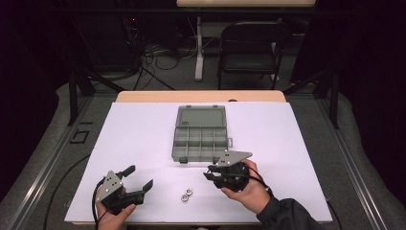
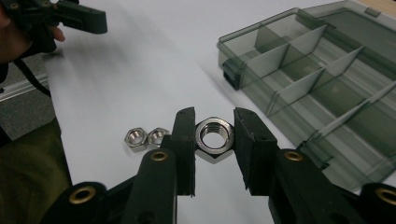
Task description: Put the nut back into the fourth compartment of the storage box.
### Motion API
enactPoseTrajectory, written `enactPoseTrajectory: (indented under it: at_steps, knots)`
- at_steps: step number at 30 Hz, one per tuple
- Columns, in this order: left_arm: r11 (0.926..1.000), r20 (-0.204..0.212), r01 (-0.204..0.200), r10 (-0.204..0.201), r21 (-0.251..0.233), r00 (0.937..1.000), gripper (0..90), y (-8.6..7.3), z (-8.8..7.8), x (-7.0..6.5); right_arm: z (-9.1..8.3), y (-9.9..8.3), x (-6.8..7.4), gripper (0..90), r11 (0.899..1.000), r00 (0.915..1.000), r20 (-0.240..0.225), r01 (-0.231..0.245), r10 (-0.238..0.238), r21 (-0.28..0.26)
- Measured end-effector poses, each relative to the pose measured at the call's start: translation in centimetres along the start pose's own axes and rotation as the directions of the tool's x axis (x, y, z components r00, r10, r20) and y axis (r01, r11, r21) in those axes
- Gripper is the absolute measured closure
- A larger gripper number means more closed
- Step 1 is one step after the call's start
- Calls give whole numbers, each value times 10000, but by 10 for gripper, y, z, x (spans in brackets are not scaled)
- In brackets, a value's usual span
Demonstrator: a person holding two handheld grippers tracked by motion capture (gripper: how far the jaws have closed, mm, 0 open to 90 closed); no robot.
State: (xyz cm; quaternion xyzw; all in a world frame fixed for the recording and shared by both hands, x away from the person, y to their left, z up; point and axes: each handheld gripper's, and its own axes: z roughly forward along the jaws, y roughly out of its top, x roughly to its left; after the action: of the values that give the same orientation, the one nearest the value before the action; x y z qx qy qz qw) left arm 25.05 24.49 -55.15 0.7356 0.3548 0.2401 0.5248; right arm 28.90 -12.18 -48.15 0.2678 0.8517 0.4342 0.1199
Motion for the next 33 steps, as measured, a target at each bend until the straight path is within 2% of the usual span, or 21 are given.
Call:
enactPoseTrajectory:
  at_steps: [4, 12, 16, 24, 33]
  knots:
    - [9999, -79, 26, -27, -129, 10000, 152, 0, 0, -1, -5, 7, -9, 705, 9999, 9999, 88, -148, 148, -70]
    - [10000, 37, 8, -8, 11, 10000, 151, 0, 0, 0, -10, 22, -29, 705, 9995, 9987, 398, -318, 321, -85]
    - [9999, -10, 15, -15, -106, 10000, 151, 0, 1, -1, -9, 28, -36, 705, 9994, 9977, 595, -338, 338, -12]
    - [10000, 30, 0, 0, -3, 10000, 151, 0, 0, 0, -7, 40, -53, 705, 9979, 9944, 841, -647, 640, 49]
    - [10000, 18, -21, 21, -76, 10000, 152, 0, 1, -1, 1, 50, -73, 705, 9960, 9865, 1377, -896, 883, 32]
